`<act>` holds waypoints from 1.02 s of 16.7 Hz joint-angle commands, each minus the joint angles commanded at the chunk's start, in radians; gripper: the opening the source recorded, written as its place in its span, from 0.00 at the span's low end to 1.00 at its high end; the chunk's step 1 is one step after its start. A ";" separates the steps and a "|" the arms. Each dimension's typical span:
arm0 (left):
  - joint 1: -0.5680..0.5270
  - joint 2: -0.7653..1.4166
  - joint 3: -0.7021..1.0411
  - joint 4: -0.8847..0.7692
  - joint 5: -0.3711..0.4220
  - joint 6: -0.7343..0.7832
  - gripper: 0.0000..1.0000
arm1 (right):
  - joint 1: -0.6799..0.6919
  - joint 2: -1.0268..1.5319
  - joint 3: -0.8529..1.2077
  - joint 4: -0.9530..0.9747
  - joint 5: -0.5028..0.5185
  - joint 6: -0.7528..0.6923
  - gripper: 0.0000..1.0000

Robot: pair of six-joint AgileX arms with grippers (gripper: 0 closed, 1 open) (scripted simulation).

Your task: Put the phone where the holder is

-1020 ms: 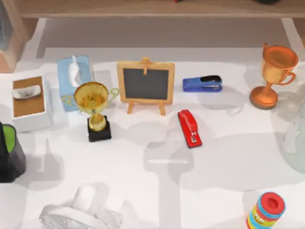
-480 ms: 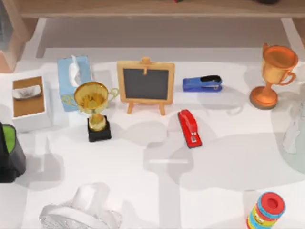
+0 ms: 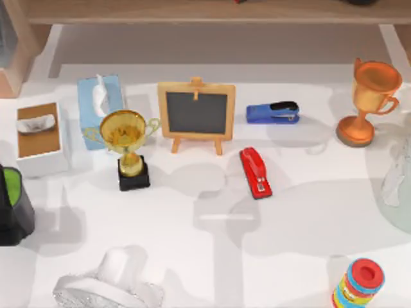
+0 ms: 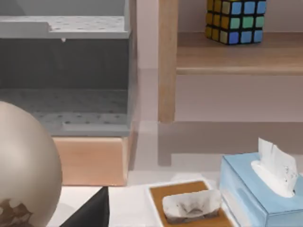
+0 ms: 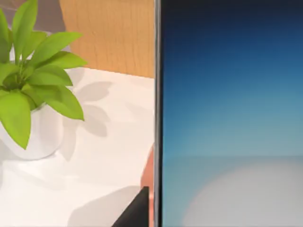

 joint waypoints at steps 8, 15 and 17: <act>0.000 0.000 0.000 0.000 0.000 0.000 1.00 | 0.096 0.057 -0.036 0.188 0.068 0.121 0.00; 0.000 0.000 0.000 0.000 0.000 0.000 1.00 | 0.101 0.078 -0.037 0.218 0.056 0.152 0.08; 0.000 0.000 0.000 0.000 0.000 0.000 1.00 | 0.101 0.078 -0.037 0.218 0.056 0.152 0.23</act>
